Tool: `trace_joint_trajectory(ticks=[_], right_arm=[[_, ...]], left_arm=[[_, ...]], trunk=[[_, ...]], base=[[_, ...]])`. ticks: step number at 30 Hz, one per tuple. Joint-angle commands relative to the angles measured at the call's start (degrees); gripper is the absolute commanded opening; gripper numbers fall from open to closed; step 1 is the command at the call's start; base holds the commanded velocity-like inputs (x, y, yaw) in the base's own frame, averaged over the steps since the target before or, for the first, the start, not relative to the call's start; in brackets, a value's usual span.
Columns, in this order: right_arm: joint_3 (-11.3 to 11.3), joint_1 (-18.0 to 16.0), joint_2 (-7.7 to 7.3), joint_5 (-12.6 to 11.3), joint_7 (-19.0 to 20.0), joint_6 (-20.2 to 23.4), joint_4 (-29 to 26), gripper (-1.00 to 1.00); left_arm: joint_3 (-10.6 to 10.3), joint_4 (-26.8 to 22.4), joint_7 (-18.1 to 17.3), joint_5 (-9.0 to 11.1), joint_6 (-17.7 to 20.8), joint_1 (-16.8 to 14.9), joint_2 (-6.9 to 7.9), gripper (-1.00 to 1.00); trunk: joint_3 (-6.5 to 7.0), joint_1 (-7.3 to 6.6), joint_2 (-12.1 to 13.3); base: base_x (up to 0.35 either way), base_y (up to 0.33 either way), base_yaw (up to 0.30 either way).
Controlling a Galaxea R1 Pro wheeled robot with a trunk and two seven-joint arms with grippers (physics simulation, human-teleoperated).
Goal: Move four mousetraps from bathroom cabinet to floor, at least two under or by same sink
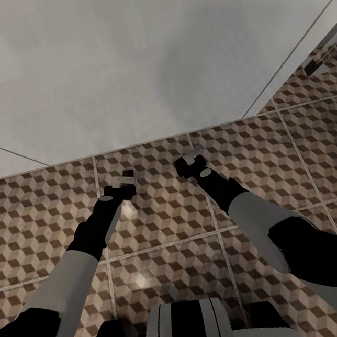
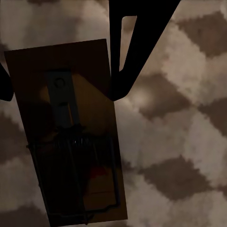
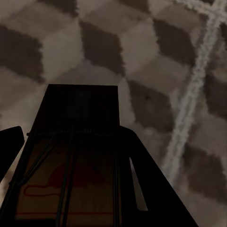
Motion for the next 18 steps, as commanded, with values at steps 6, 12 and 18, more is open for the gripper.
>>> trace_joint_trajectory(ticks=[6, 12, 18], right_arm=[[0.2, 0.0, 0.00, 0.6, -0.2, 0.4, -0.3, -1.00], [0.2, 0.0, 0.00, 0.6, -0.2, 0.5, -0.6, -1.00], [0.2, 0.0, 0.00, 0.6, -0.2, 0.5, -0.8, -1.00]], left_arm=[[-0.2, -0.1, 0.4, 0.1, 0.3, 0.0, 0.03, -1.00], [-0.2, -0.2, 0.4, 0.1, 0.3, 0.0, 0.03, -1.00], [-0.2, -0.2, 0.4, 0.1, 0.3, 0.0, 0.03, -1.00]], trunk=[[-0.03, -0.01, 0.0], [-0.03, -0.01, 0.0], [-0.03, -0.01, 0.0]], base=[[0.000, 0.000, 0.000], [0.010, 0.000, 0.000], [0.076, 0.000, 0.000]])
